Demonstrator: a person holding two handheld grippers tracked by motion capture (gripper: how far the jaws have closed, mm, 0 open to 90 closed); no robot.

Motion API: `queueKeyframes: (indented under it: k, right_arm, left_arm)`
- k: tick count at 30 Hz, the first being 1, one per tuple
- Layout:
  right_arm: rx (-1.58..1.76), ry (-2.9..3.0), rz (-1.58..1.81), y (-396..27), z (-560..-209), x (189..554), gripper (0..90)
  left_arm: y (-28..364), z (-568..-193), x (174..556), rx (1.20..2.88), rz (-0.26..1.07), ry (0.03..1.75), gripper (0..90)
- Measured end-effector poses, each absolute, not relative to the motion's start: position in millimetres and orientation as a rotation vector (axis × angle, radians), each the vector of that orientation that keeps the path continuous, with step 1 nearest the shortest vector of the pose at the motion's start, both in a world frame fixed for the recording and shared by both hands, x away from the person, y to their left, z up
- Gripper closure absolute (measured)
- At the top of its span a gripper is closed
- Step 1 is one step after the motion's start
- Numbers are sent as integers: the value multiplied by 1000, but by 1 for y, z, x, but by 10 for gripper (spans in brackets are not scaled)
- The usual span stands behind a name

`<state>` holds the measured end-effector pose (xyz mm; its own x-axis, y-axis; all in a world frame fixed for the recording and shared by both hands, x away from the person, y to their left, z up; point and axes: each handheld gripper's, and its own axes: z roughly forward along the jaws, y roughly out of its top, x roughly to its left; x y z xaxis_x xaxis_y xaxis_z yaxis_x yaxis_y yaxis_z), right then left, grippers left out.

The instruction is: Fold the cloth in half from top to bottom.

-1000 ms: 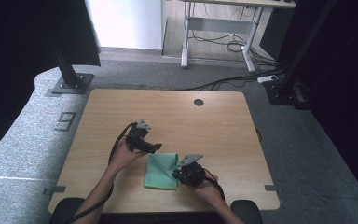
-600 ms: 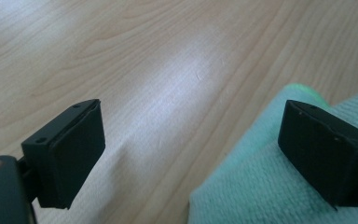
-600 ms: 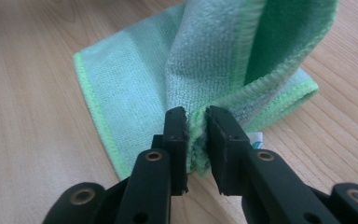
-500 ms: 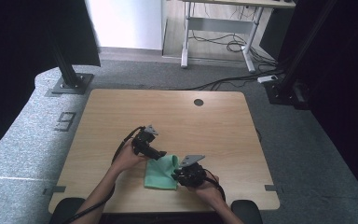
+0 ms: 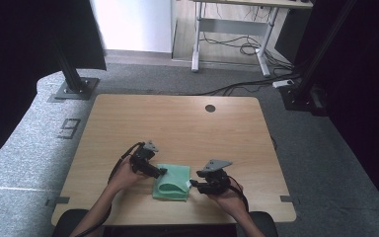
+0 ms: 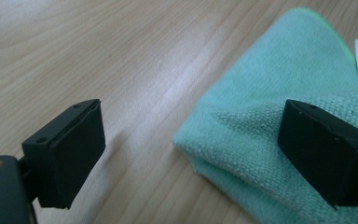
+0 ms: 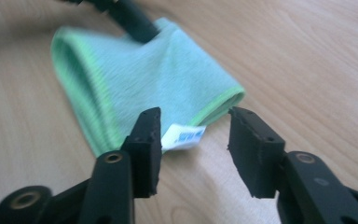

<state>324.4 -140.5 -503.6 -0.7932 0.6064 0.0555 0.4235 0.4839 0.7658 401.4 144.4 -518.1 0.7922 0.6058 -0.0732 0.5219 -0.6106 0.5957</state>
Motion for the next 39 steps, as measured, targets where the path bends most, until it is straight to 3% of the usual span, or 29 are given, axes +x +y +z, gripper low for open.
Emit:
queueKeyframes:
  k: [6, 16, 21, 30, 39]
  right_arm:
    - [936, 2481, 1201, -129, -507, 337, 454]
    - [880, 2590, 1088, -99, -536, 334, 377]
    - [881, 2582, 1079, -101, -538, 332, 345]
    - [943, 2582, 1091, -104, -544, 336, 287]
    - [895, 2596, 1062, -106, -540, 330, 266]
  left_arm:
    - [145, -518, 391, 2398, 249, 829, 76]
    - [130, -499, 384, 2250, 235, 808, 75]
    - [114, -514, 373, 2369, 231, 753, 74]
    - [145, -528, 338, 2428, 264, 800, 78]
    - [155, -537, 336, 2370, 230, 874, 72]
